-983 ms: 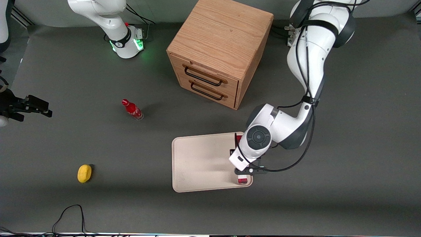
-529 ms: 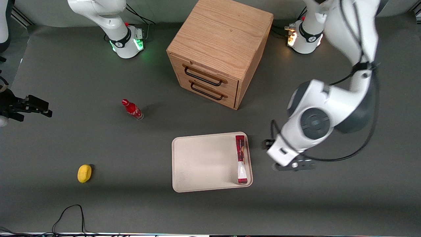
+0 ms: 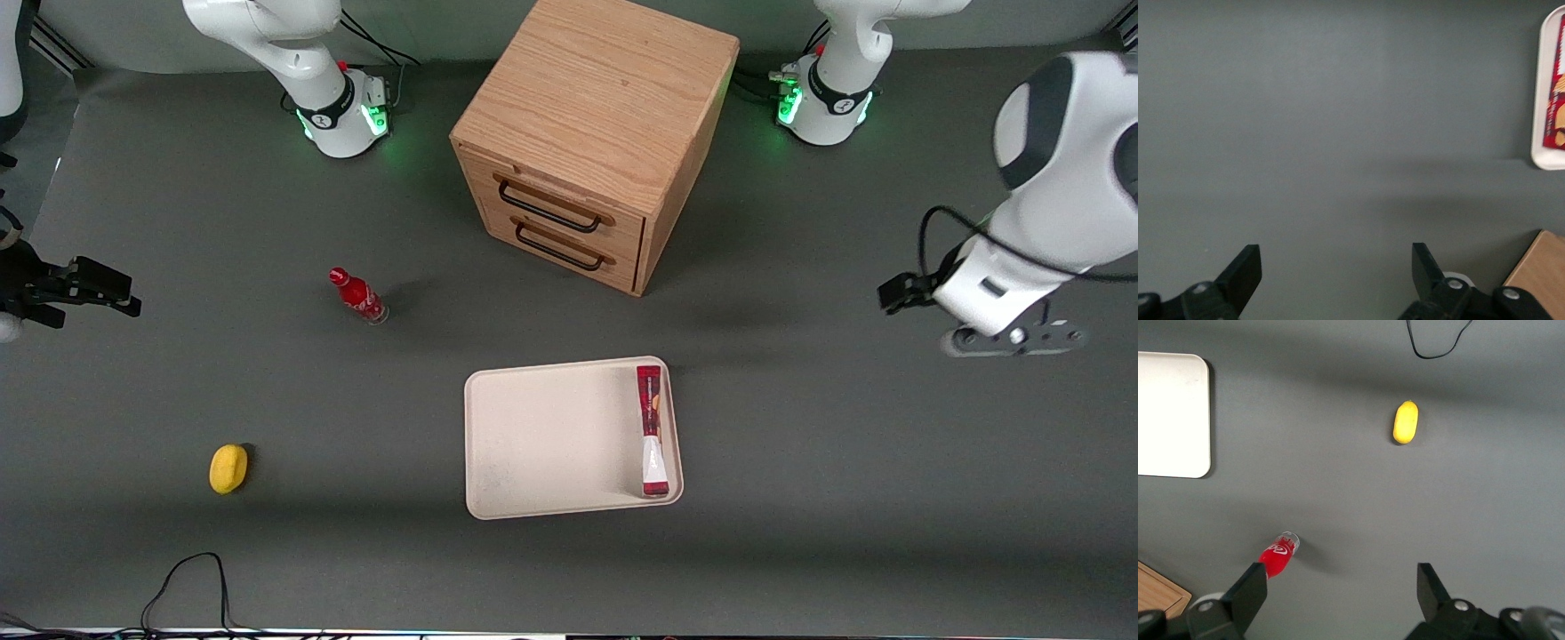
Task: Place red cookie box on tray
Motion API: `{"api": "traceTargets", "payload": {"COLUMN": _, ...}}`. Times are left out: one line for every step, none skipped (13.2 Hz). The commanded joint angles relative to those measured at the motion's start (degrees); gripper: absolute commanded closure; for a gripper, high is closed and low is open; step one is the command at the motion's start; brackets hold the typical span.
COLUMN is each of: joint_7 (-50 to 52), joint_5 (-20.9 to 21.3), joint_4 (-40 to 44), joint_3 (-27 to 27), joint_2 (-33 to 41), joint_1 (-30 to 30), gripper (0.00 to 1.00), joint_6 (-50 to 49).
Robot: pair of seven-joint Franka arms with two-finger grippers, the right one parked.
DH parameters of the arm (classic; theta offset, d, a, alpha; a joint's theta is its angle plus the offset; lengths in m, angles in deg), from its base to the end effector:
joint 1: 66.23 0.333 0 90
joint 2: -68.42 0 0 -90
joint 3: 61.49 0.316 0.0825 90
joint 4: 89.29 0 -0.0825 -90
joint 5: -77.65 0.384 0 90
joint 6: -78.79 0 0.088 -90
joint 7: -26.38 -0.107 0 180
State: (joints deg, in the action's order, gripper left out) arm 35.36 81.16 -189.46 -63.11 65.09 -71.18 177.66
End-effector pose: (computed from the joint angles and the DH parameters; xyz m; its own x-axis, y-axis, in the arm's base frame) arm 0.5694 -0.0596 0.5207 0.9969 0.0325 -0.0709 0.0276 -0.9972 -0.0698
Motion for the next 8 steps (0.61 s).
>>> {"api": "traceTargets", "payload": {"joint_7": -2.7, "joint_5": -1.1, "joint_4": -4.2, "joint_3": 9.4, "joint_2": 5.4, "joint_1": -4.4, "gripper": 0.0, "joint_6": 0.1}}
{"api": "traceTargets", "payload": {"joint_7": -5.0, "joint_5": -1.1, "joint_4": -2.5, "joint_3": 9.8, "joint_2": 4.8, "joint_1": -3.4, "gripper": 0.0, "joint_6": -1.0}}
{"api": "traceTargets", "payload": {"joint_7": -6.9, "joint_5": -1.5, "joint_4": -1.9, "joint_3": 9.5, "joint_2": 4.6, "joint_1": -0.7, "gripper": 0.0, "joint_6": -1.2}}
{"api": "traceTargets", "payload": {"joint_7": -7.6, "joint_5": -2.9, "joint_4": -1.7, "joint_3": 8.8, "joint_2": 4.4, "joint_1": 1.8, "gripper": 0.0, "joint_6": -1.1}}
{"api": "traceTargets", "payload": {"joint_7": -7.5, "joint_5": -3.3, "joint_4": -1.3, "joint_3": 8.0, "joint_2": 4.4, "joint_1": 2.7, "gripper": 0.0, "joint_6": -1.4}}
{"api": "traceTargets", "payload": {"joint_7": -6.7, "joint_5": -3.1, "joint_4": -0.7, "joint_3": 8.0, "joint_2": 4.4, "joint_1": 2.0, "gripper": 0.0, "joint_6": -1.8}}
{"api": "traceTargets", "payload": {"joint_7": -6.7, "joint_5": -3.1, "joint_4": 0.1, "joint_3": 8.0, "joint_2": 4.4, "joint_1": 1.4, "gripper": 0.0, "joint_6": -3.2}}
{"api": "traceTargets", "payload": {"joint_7": -6.6, "joint_5": -3.0, "joint_4": 1.2, "joint_3": 8.1, "joint_2": 4.1, "joint_1": 0.7, "gripper": 0.0, "joint_6": -4.6}}
